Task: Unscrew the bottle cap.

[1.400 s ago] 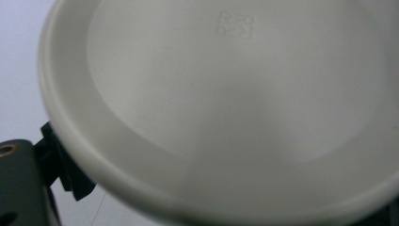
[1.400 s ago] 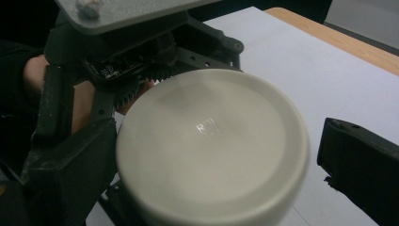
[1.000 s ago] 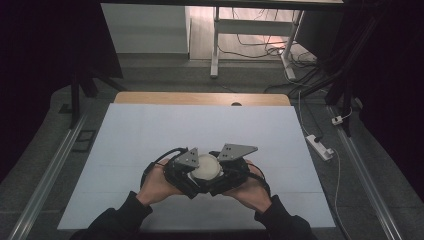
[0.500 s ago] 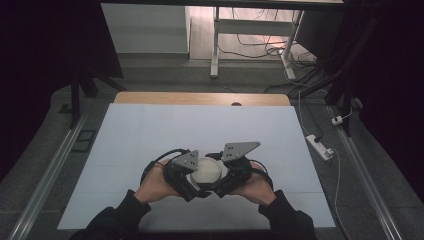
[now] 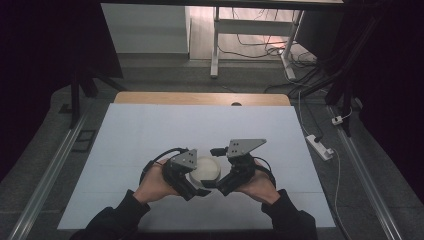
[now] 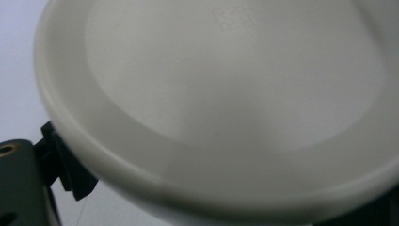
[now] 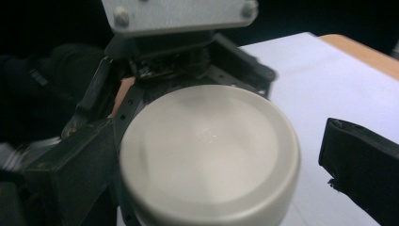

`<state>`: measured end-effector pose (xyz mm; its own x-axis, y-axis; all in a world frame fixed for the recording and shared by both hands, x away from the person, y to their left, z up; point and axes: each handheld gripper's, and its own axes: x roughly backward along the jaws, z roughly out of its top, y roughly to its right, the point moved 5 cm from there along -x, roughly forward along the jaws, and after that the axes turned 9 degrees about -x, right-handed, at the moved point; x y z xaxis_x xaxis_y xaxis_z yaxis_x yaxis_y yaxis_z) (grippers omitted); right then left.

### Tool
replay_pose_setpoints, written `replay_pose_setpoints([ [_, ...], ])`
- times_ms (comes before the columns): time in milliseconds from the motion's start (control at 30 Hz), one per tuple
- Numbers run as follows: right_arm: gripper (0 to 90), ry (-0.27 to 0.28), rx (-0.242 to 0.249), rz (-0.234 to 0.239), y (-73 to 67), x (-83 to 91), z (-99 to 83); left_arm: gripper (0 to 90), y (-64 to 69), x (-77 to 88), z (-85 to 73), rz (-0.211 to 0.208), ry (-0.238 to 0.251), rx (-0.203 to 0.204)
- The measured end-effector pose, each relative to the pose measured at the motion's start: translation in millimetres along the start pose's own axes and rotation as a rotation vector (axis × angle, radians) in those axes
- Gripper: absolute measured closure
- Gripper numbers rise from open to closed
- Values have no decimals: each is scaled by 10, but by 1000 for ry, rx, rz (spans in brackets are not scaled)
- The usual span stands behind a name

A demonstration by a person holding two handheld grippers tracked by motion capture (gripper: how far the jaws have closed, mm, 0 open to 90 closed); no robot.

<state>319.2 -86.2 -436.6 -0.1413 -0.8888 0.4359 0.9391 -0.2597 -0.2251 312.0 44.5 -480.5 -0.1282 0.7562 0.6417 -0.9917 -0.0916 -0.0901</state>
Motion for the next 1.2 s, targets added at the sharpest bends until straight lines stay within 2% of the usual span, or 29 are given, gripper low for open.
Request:
replay_pose_setpoints([
  [100, 0, 10, -27, -76, 12, 15, 26, 74, -34, 0, -11, 42, -9, 32],
  [267, 0, 23, -49, -164, -2, -35, 39, 74, -66, -3, -20, 93, -36, 58],
  [500, 35, 26, -73, -182, 5, -111, -4, 74, -74, -13, -13, 115, -47, 78],
  [733, 68, 41, -24, -196, -31, -144, -15, 74, -67, -1, -3, 95, -32, 76],
  [833, 69, 28, -19, -172, -32, -136, -14, 74, -60, -2, -11, 62, -20, 66],
  [1000, 69, 8, -10, -78, -26, -100, -23, 74, -27, 8, -13, -6, 0, 30],
  [1033, 69, 4, -5, -58, -31, -94, -24, 74, -27, 8, -13, -6, 0, 30],
  [1067, 69, -1, 1, -38, -34, -86, -25, 74, -3, 9, -10, -29, 3, 10],
  [1200, 69, -25, 31, 46, -60, -51, -37, 74, 55, 7, 4, -76, 3, -42],
])
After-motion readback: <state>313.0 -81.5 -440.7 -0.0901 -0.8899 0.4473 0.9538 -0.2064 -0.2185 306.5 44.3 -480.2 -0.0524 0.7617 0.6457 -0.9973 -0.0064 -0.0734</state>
